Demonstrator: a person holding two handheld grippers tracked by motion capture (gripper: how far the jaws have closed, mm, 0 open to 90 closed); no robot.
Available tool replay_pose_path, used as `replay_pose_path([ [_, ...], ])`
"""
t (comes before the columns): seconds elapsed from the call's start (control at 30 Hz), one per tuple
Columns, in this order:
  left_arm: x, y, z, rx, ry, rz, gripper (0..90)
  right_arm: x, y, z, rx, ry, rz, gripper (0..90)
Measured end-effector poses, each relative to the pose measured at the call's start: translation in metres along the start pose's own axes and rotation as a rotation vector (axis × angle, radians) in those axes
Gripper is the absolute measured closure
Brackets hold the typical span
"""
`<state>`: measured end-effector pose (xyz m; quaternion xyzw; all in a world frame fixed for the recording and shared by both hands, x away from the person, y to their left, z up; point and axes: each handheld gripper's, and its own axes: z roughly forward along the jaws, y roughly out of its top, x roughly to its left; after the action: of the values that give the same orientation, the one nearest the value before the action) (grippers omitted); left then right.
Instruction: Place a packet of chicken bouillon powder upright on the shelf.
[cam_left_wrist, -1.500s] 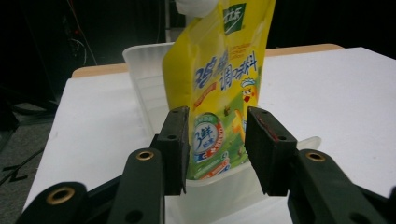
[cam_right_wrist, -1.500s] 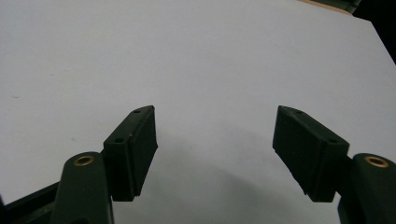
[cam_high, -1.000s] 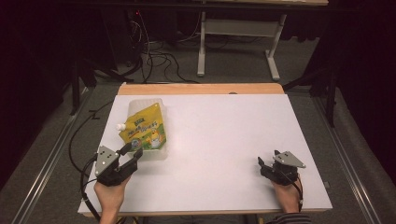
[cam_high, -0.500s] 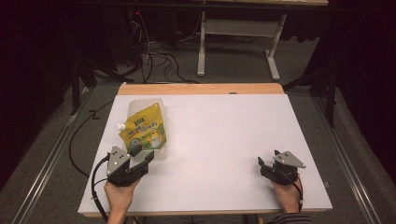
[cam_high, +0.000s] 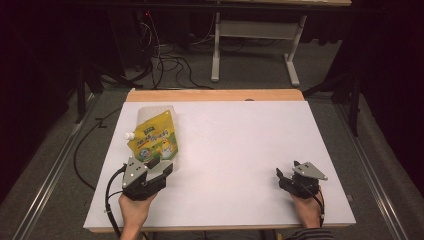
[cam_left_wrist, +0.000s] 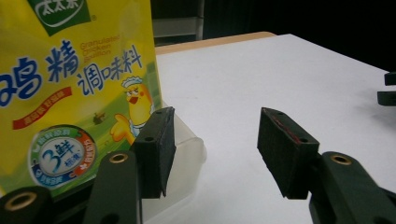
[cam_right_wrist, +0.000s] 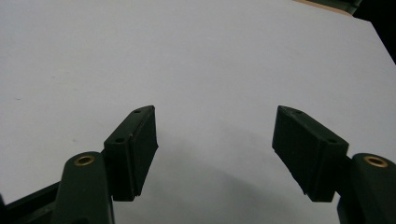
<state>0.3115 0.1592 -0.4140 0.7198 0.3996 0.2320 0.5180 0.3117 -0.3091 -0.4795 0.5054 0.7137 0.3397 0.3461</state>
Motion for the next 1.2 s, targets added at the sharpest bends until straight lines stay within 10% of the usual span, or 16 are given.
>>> replay_pose_path([
  [1.2,-0.030,-0.004,0.038,0.050,-0.106,0.005,44.7,0.000,0.000,0.000,-0.007,-0.002,0.001,31.3],
])
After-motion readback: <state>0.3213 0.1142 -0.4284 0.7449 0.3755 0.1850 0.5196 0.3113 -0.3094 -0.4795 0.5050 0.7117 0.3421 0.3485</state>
